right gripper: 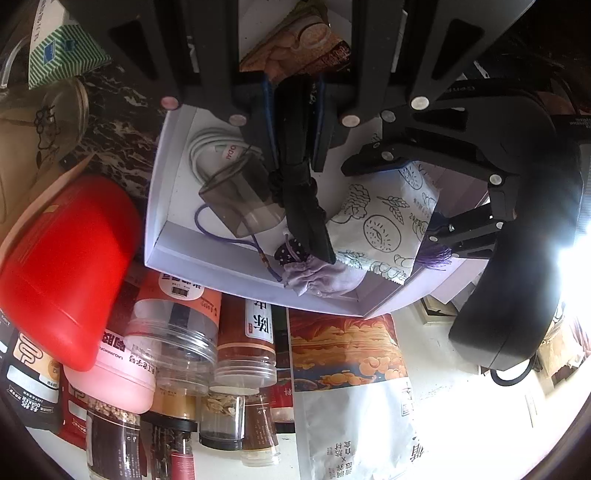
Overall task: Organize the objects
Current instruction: 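Lower and release bread packet in box with left tool while right releases cloth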
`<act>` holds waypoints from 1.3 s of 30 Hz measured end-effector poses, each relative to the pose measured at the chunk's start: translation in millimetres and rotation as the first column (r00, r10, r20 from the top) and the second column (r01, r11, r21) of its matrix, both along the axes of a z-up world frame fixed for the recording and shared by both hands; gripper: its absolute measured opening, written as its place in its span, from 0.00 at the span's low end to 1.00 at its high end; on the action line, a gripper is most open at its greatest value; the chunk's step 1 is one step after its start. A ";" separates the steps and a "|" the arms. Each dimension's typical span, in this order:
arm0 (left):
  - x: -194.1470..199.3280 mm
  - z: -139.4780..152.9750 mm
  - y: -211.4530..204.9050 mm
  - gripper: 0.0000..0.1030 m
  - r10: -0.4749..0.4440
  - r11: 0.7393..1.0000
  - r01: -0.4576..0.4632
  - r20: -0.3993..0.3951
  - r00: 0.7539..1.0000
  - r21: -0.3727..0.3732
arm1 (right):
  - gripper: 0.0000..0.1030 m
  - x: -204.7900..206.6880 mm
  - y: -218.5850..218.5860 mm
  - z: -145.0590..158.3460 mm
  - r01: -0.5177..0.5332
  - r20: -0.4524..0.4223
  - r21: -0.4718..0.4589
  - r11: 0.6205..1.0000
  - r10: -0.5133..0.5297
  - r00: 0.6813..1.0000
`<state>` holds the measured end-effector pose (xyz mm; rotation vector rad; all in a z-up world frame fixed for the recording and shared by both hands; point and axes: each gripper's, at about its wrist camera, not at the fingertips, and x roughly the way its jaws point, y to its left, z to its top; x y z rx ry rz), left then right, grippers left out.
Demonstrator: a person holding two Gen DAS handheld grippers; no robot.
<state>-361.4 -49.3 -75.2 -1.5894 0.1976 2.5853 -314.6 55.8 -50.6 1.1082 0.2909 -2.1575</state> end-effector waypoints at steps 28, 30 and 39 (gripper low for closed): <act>27.9 42.2 2.1 0.57 0.029 0.998 -0.026 -0.054 0.998 0.049 | 0.35 -0.2 3.9 17.9 0.017 -0.028 -0.009 1.000 -0.017 0.999; 30.8 46.1 4.2 0.60 0.026 0.999 -0.024 -0.059 0.998 0.039 | 0.36 0.7 6.4 21.0 0.023 -0.024 -0.012 1.000 -0.024 0.999; 45.2 66.1 -7.4 0.63 0.039 0.998 -0.035 -0.072 0.997 0.059 | 0.39 9.5 10.2 37.6 0.018 -0.045 0.036 0.999 -0.017 0.999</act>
